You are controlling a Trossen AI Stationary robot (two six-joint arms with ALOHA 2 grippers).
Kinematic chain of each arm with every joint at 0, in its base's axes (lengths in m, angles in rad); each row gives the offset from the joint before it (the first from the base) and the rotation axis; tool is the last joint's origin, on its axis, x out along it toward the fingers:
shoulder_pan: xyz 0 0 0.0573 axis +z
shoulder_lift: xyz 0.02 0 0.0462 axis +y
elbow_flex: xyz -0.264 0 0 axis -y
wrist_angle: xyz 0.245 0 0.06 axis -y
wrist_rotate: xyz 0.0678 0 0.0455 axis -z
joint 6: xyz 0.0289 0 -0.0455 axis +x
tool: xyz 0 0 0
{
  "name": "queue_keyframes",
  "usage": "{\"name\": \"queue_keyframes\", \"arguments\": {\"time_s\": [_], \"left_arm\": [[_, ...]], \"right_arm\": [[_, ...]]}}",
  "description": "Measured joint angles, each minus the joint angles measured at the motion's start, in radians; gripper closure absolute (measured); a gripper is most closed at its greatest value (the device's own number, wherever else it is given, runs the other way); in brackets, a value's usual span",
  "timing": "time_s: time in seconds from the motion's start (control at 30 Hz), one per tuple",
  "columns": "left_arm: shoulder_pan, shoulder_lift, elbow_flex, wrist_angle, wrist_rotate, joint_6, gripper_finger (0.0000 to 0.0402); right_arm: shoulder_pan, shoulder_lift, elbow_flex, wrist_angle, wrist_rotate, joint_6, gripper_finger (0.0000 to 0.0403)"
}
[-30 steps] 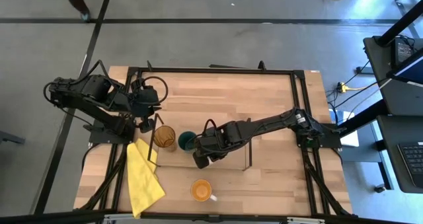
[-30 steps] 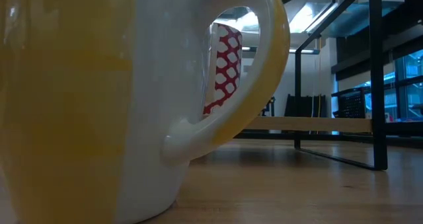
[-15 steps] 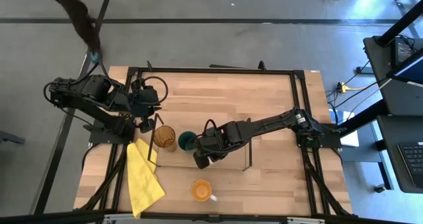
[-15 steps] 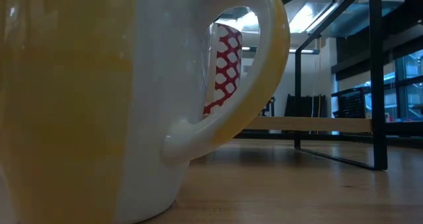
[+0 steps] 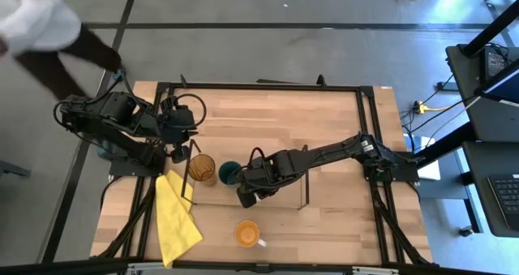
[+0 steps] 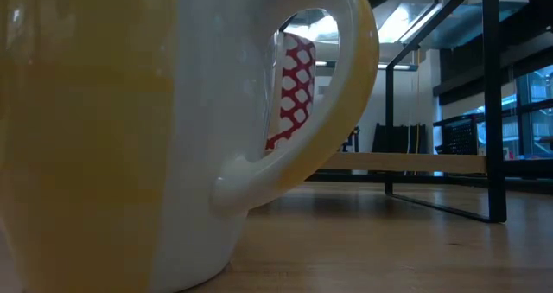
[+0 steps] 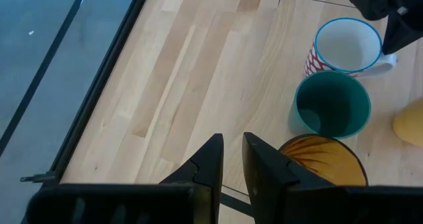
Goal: Stack small to large cups/mugs on shelf
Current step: Put the red mug on the shelf, then put the yellow mug on the shelf
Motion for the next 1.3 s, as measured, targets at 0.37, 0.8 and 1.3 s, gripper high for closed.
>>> {"name": "queue_keyframes", "arguments": {"time_s": [0.37,0.8,1.3], "left_arm": [[0.000,0.000,0.000,0.000,0.000,0.000,0.0350],[0.000,0.000,0.000,0.000,0.000,0.000,0.0350],[0.000,0.000,0.000,0.013,0.000,0.000,0.0350]], "right_arm": [[-0.005,0.000,0.000,0.001,0.014,-0.003,0.0398],[-0.006,0.000,0.000,0.002,0.051,-0.006,0.0392],[0.001,0.000,0.114,-0.020,0.082,-0.072,0.0345]]}}
